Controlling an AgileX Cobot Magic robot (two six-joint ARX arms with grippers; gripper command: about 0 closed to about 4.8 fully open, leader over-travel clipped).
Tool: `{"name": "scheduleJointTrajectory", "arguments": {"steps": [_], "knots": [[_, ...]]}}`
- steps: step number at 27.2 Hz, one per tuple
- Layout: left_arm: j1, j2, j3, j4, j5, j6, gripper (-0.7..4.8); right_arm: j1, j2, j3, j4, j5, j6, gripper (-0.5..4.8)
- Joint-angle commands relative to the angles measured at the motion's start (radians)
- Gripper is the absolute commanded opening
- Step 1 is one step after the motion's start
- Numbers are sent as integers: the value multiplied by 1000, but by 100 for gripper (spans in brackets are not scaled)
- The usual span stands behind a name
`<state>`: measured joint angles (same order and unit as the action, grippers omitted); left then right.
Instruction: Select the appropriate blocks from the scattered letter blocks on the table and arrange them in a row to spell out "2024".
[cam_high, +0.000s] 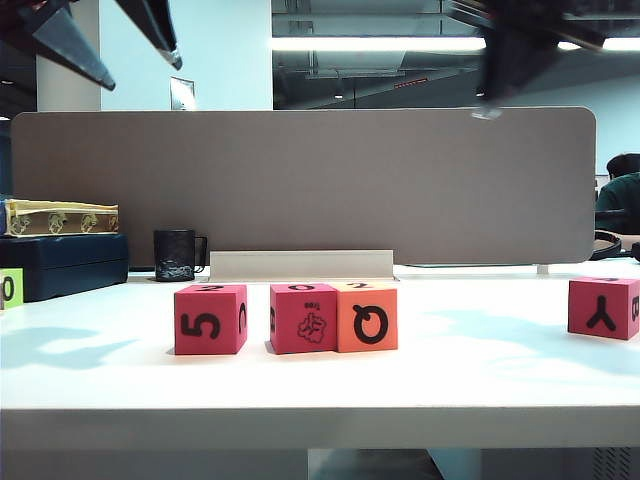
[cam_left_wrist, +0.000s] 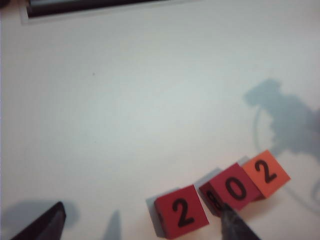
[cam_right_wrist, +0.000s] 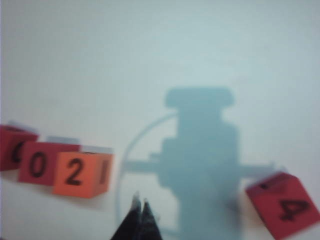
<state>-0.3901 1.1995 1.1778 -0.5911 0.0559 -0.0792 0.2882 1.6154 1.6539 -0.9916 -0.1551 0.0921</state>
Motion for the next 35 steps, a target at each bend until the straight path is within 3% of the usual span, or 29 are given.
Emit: {"name": "scheduleJointTrajectory", "arguments": {"steps": [1,6,8,11,14,17,19,22,27,30,35], "knots": [[-2,-4,3,-5,58,5,393,-45,-5,3,-31,10,45,14],[-2,-3,3,-2,92,4,393,-111,18,2,-88,80,174,14],[-2,-4,3,-10,108,2,393,-117,43,1,-121,117,264,73],[-2,-3,3,-14,117,0,393,-117,76,0,-142,128,356,112],[-2,-4,3,-23,167,0,393,-114,127,0,-143,163,406,185],[-2,-4,3,-54,167,1,393,-123,153,0,-170,233,416,217],[-2,-4,3,-68,167,1,393,-137,167,-2,-185,256,445,270],[-2,-5,3,-82,169,1,393,-163,177,-24,-161,257,497,390],[-2,-5,3,-87,169,4,393,-179,177,-89,-88,198,514,402],[-2,-5,3,-89,169,4,393,-181,191,-177,40,133,567,401],[-2,-5,3,-89,169,4,393,-181,228,-192,93,123,570,402]]}}
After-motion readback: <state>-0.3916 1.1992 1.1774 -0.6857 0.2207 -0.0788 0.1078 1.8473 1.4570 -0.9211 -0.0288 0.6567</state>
